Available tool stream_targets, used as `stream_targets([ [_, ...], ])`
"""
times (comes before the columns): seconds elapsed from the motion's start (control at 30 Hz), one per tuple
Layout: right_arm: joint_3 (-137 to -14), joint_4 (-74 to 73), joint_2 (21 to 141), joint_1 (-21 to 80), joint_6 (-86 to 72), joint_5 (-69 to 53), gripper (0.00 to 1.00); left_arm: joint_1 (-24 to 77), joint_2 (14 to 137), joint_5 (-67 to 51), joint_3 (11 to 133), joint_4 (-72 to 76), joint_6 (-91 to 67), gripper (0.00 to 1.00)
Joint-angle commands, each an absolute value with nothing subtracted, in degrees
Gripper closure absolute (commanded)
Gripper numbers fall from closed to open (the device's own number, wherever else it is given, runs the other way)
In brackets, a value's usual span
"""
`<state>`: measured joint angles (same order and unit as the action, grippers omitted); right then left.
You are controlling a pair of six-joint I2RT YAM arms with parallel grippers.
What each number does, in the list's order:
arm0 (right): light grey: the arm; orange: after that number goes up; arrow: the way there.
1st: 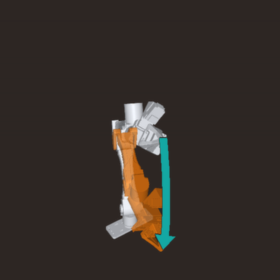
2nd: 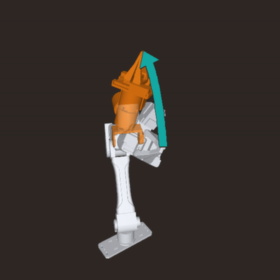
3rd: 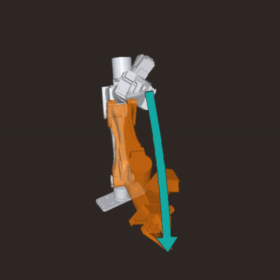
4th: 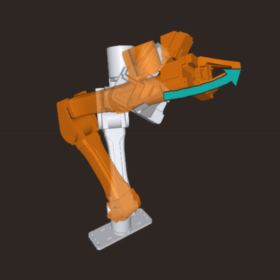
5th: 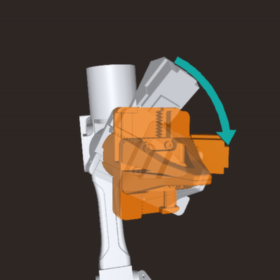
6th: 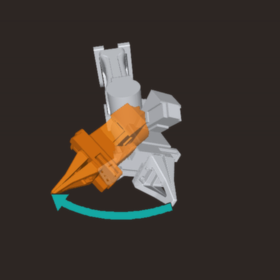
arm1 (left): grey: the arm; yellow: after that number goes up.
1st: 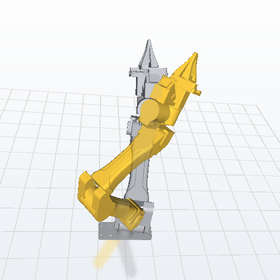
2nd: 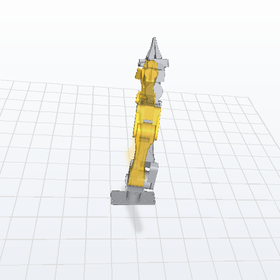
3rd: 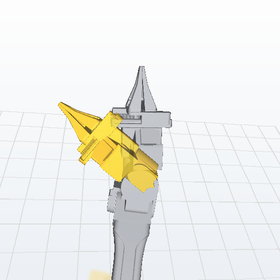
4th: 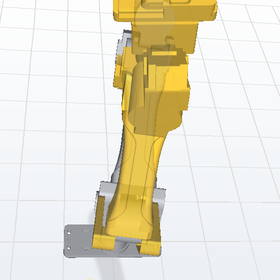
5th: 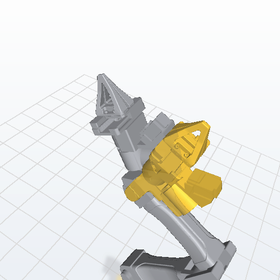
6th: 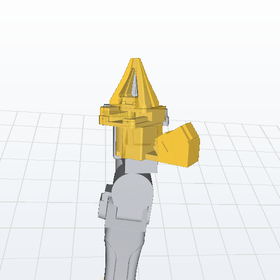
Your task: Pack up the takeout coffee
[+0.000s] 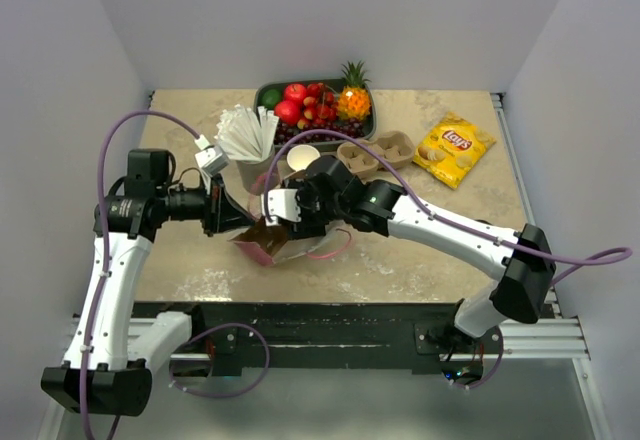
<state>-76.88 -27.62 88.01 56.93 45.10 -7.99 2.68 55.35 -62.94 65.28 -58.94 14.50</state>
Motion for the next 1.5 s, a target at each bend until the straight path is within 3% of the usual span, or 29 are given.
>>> stream_targets([
  [0.0, -76.21, -20.23, 85.96, 56.69, 38.76, -2.82, 0.55, 3.95, 53.35, -62.67, 62.76, -58.71, 14.86, 1.00],
  [0.77, -81.74, -18.28, 89.30, 56.51, 32.87, -1.59, 0.55, 4.13, 57.31, -57.92, 68.73, -56.95, 10.11, 1.00],
  [1.17, -76.47, -19.60, 87.01, 56.16, 25.75, -2.99, 0.55, 0.44, 56.42, -54.06, 66.27, -51.95, 0.53, 1.00],
  [1.47, -73.65, -13.54, 89.90, 55.63, 24.96, -0.97, 0.56, 0.26, 57.04, -57.57, 62.59, -55.72, 5.79, 1.00],
])
